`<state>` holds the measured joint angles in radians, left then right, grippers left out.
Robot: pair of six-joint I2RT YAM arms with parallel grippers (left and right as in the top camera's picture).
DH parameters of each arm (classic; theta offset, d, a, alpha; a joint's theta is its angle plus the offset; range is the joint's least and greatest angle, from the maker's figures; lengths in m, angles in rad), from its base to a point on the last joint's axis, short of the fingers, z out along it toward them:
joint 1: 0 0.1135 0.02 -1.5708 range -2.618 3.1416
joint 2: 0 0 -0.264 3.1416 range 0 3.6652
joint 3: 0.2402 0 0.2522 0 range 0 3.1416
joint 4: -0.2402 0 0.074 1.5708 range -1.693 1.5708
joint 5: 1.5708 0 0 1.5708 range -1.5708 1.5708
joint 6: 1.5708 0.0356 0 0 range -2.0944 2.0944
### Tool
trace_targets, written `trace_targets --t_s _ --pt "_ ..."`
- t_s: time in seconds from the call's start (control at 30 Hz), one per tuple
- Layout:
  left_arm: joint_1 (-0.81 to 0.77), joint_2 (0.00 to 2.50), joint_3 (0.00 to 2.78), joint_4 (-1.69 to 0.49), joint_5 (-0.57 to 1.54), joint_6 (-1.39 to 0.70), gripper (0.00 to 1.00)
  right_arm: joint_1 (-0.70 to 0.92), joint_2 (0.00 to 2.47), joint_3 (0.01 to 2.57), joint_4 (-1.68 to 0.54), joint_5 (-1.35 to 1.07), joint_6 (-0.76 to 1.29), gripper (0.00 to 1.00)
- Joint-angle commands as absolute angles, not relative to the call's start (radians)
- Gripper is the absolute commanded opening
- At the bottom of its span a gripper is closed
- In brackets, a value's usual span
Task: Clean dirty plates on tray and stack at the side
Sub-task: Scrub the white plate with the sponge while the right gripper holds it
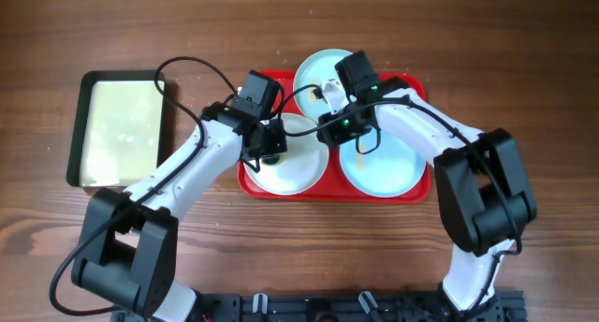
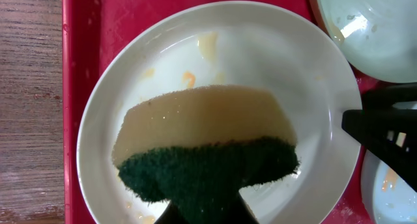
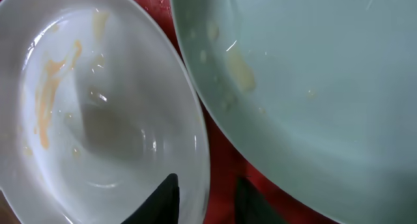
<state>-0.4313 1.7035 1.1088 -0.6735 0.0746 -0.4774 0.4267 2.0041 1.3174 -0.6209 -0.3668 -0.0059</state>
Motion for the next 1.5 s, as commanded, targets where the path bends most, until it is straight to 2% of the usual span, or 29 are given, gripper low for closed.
trace_targets --t_s 0.0,0.23,0.4,0.57,0.67,0.7,0.8,0.93,1.1,1.17,1.33,1.47 --pt "-0.432 1.704 1.111 -0.670 0.062 -0.487 0.04 0.428 2.054 1.315 -0.618 -0.401 -0.027 0.23" --pt "-0.432 1.713 1.109 -0.657 0.062 -0.488 0.04 0.428 2.079 1.315 -0.591 -0.401 -0.021 0.04" --pt "-0.432 1.787 1.068 -0.548 0.172 -0.488 0.04 0.428 2.079 1.316 -0.584 -0.401 0.005 0.04" --pt "-0.435 1.843 1.066 -0.533 0.178 -0.487 0.05 0.428 2.078 1.316 -0.536 -0.402 0.082 0.04" --pt "-0.450 1.885 1.066 -0.510 0.178 -0.487 0.15 0.428 2.078 1.316 -0.527 -0.402 0.082 0.04" --pt "-0.458 1.900 1.066 -0.508 0.173 -0.487 0.15 0.428 2.078 1.316 -0.528 -0.402 0.082 0.04" --pt "-0.470 1.924 1.066 -0.567 0.013 -0.479 0.04 0.428 2.078 1.316 -0.527 -0.401 0.082 0.04" --pt "-0.449 1.922 1.066 -0.691 -0.254 -0.479 0.04 0.428 2.078 1.316 -0.527 -0.401 0.081 0.04" --pt "-0.439 1.916 1.102 -0.720 -0.322 -0.480 0.04 0.428 2.078 1.316 -0.528 -0.401 0.081 0.04" --pt "-0.439 1.895 1.121 -0.689 -0.261 -0.480 0.04 0.428 2.078 1.316 -0.528 -0.401 0.081 0.04" --pt "-0.442 1.895 1.116 -0.511 0.243 -0.479 0.04 0.428 2.078 1.316 -0.529 -0.402 0.082 0.04" --pt "-0.468 1.897 1.085 -0.497 0.282 -0.479 0.04 0.428 2.078 1.316 -0.529 -0.402 0.082 0.04"
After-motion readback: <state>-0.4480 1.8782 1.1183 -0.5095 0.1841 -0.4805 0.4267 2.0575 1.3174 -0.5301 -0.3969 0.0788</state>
